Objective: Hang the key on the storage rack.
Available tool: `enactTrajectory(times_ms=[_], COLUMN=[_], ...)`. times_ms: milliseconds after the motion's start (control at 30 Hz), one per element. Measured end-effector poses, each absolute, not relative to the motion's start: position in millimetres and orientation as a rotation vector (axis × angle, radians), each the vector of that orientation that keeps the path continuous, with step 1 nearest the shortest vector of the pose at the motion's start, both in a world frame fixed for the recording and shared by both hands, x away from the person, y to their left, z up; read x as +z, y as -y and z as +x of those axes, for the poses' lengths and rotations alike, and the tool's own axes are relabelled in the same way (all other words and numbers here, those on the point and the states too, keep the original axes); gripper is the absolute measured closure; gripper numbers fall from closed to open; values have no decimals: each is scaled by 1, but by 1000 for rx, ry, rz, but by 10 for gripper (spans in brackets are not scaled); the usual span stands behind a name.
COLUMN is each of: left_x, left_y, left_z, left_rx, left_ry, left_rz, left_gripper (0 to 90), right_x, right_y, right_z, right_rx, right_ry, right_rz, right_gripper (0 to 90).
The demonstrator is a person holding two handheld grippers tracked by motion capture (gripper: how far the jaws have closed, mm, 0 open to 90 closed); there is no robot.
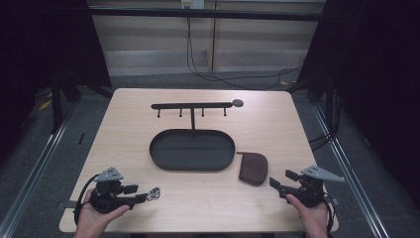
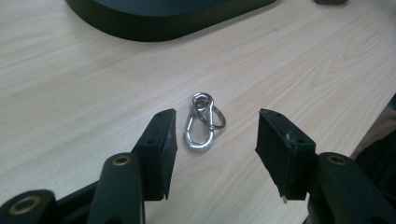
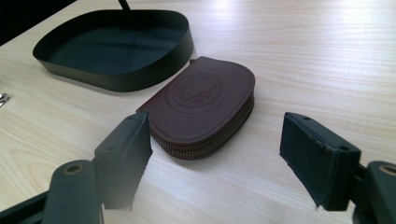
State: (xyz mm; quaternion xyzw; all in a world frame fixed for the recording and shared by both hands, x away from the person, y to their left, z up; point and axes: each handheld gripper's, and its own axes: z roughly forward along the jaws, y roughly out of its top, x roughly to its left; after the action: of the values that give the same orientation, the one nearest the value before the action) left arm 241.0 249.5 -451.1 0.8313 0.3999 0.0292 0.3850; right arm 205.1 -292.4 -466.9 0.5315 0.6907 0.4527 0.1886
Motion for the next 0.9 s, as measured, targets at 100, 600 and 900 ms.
enactTrajectory(times_ms=[100,600,900], left_x=[-448,-427,-430], left_y=[-247,-222,-212], left_z=[243,264,277], left_rx=[75,56,29], left_ry=[-1017,-939,-956], left_rz=[2148,2347,2465], left_gripper=[475,487,445], right_x=[-466,-466,-467], right_y=[291,287,286], right_z=[205,205,205], right_rx=[1278,1262,1254], right_ry=[-1953,-2012,-2021], right_rz=[1491,1447,1449], right_gripper=[248,251,254])
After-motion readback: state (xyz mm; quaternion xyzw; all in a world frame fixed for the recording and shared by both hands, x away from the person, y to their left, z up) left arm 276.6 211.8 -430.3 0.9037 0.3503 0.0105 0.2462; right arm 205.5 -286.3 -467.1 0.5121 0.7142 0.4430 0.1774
